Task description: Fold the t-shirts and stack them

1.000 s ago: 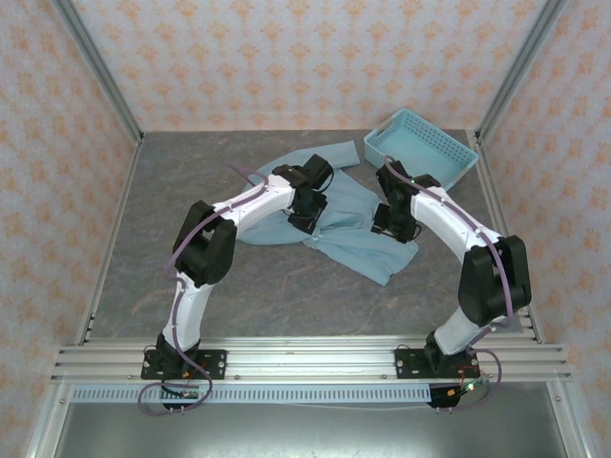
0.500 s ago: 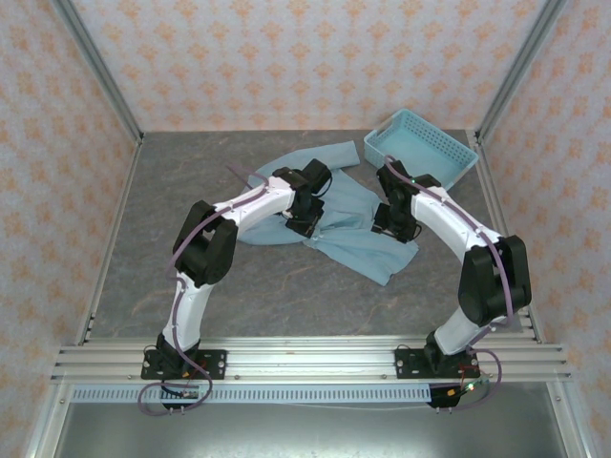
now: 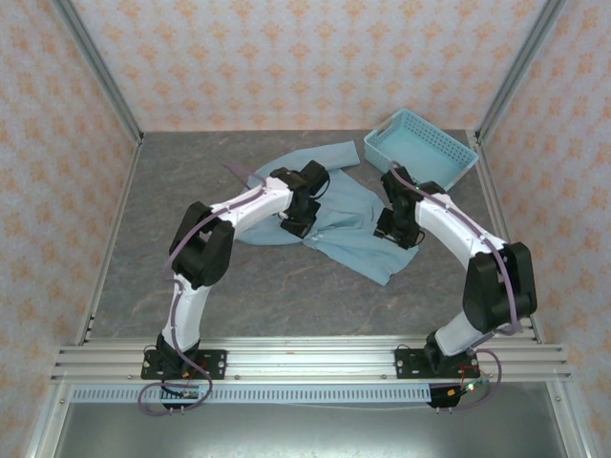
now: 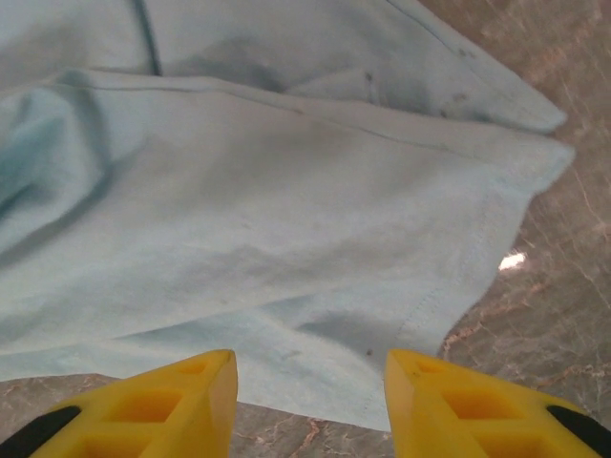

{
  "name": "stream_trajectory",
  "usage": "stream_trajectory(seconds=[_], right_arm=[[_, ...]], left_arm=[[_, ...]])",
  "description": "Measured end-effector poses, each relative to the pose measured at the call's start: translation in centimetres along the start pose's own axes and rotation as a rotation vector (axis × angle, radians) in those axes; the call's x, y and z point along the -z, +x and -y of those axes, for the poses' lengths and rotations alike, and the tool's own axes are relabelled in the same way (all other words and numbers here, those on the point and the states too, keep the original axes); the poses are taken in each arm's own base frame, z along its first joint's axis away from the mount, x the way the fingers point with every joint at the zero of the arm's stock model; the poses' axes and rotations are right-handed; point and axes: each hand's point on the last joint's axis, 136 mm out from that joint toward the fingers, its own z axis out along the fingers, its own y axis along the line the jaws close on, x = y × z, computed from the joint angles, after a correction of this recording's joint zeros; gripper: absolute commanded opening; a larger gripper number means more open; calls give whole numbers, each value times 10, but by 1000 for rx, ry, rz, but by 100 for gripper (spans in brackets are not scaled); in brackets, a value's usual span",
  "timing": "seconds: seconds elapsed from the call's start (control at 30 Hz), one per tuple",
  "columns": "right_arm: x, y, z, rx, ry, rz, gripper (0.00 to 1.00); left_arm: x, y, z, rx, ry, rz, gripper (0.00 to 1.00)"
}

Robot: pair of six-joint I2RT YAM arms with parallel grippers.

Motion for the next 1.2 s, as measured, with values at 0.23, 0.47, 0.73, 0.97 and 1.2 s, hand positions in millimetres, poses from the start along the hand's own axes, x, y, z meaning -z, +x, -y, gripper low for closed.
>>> stream_trajectory(seconds=[0.23,0.47,0.73,0.97,1.2], right_arm=[[-17,26,29,-119,25,-59,45],[-13,20,42,-217,18,-39,45],[-4,15,44,-272,4,-2,45],[-4,17,45,-322,3,-4,47],[-6,50,52,-461,-57,-61,48]], left_arm=[[84,-18,-54,-34,93,33,0],[134,-81,-115,20,133,148,0],[190,-165,-169,119,188,351,0],[216,-201,-201,147,172,481,0],[204,-205,-213,103,105,496,0]])
